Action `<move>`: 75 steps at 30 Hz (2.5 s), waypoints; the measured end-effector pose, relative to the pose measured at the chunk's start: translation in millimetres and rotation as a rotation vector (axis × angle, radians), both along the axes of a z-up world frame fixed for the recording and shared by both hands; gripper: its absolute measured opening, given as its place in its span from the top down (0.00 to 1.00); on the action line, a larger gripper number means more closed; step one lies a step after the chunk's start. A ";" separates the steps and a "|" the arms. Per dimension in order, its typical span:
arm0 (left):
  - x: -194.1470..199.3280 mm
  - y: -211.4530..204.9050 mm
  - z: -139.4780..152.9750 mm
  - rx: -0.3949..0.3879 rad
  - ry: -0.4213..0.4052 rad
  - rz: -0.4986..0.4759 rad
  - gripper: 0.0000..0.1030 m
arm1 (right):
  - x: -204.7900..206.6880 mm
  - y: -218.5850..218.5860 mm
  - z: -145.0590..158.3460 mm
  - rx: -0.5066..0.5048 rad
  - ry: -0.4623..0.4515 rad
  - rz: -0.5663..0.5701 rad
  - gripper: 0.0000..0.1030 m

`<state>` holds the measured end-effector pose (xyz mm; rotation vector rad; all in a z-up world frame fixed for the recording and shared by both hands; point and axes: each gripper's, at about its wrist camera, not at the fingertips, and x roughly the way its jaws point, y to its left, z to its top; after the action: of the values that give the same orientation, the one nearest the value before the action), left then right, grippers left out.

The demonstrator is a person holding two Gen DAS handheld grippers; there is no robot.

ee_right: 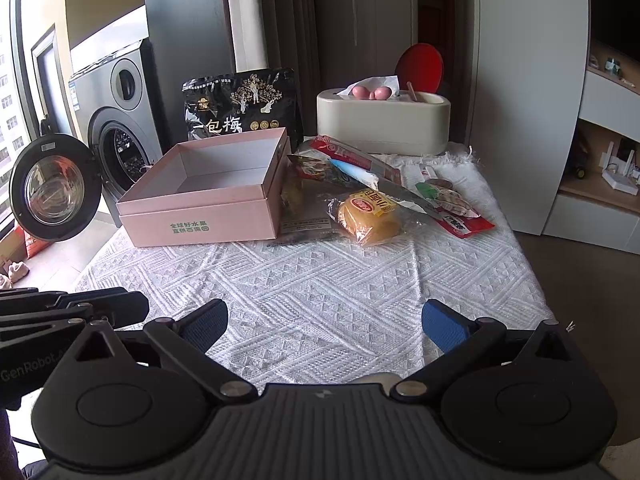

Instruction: Organize snacks

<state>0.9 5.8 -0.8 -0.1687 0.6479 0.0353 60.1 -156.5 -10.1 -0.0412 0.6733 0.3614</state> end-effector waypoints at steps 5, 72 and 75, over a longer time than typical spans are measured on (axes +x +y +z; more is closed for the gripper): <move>1.6 2.4 0.2 -0.009 0.006 0.011 0.85 | 0.2 0.1 0.2 0.001 0.000 0.001 0.00; 97.7 103.7 -51.0 -0.147 0.034 0.057 0.85 | 180.7 75.9 -28.1 0.316 0.179 0.252 0.00; 104.6 112.0 -55.6 -0.157 0.043 0.052 0.85 | 199.1 88.8 -33.7 0.399 0.237 0.298 0.00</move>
<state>105.5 117.9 -56.4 -0.3368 0.6896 0.0378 259.2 -67.7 -43.8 0.2873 0.8202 0.7914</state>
